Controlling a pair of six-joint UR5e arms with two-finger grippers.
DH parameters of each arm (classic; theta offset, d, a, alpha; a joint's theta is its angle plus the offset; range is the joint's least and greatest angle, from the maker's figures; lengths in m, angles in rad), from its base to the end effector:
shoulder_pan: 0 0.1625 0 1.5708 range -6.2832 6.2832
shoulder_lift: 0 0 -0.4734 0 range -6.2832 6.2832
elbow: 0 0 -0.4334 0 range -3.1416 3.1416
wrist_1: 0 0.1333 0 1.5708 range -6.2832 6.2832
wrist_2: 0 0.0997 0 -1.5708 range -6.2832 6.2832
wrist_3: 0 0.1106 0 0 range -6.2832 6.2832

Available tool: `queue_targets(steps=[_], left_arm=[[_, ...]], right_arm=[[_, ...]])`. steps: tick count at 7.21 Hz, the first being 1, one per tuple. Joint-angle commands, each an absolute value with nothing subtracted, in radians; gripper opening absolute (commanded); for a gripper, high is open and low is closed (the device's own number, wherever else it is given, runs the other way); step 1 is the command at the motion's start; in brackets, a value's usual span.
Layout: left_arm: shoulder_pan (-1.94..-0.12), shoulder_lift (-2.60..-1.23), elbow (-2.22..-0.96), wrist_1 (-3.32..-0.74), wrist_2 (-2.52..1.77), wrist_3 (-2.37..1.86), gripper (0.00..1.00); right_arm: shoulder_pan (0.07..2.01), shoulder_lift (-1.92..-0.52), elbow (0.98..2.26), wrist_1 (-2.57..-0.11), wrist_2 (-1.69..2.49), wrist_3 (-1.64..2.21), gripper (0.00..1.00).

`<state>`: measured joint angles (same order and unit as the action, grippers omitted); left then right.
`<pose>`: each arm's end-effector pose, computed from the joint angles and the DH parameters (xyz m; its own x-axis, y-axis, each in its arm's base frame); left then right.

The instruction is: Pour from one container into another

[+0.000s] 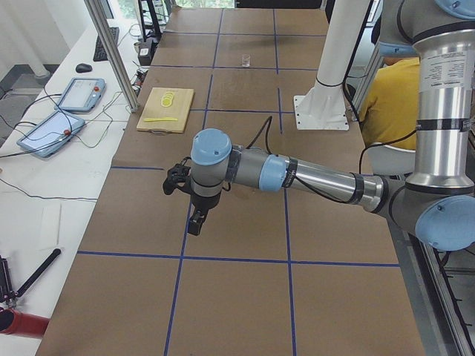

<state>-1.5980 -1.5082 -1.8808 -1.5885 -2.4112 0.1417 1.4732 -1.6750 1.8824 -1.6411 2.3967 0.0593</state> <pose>-0.0647 -0.5046 0.5739 0.6692 0.3114 -0.6747 -0.0690 0.9300 0.3609 0.0046 -0.4866 0.6047 0.6694 -0.1073 0.7351 0.0570 0.9940 0.0933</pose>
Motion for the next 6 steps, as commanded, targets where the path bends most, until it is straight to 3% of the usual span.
queue_targets(steps=[1, 3, 6], left_arm=[[-1.565, -1.514, -1.951, -1.786, -2.649, -0.082, 1.0], [-1.319, -1.476, -1.953, -2.259, -2.334, -0.514, 0.96], [-0.919, -1.328, -1.998, -2.579, -1.843, -0.843, 1.0]], right_arm=[[1.45, -1.739, 1.879, -1.507, 2.437, 0.074, 1.0], [1.431, -1.744, 1.888, -1.477, 2.441, 0.16, 1.0], [1.37, -1.746, 1.907, -1.363, 2.441, 0.212, 1.0]])
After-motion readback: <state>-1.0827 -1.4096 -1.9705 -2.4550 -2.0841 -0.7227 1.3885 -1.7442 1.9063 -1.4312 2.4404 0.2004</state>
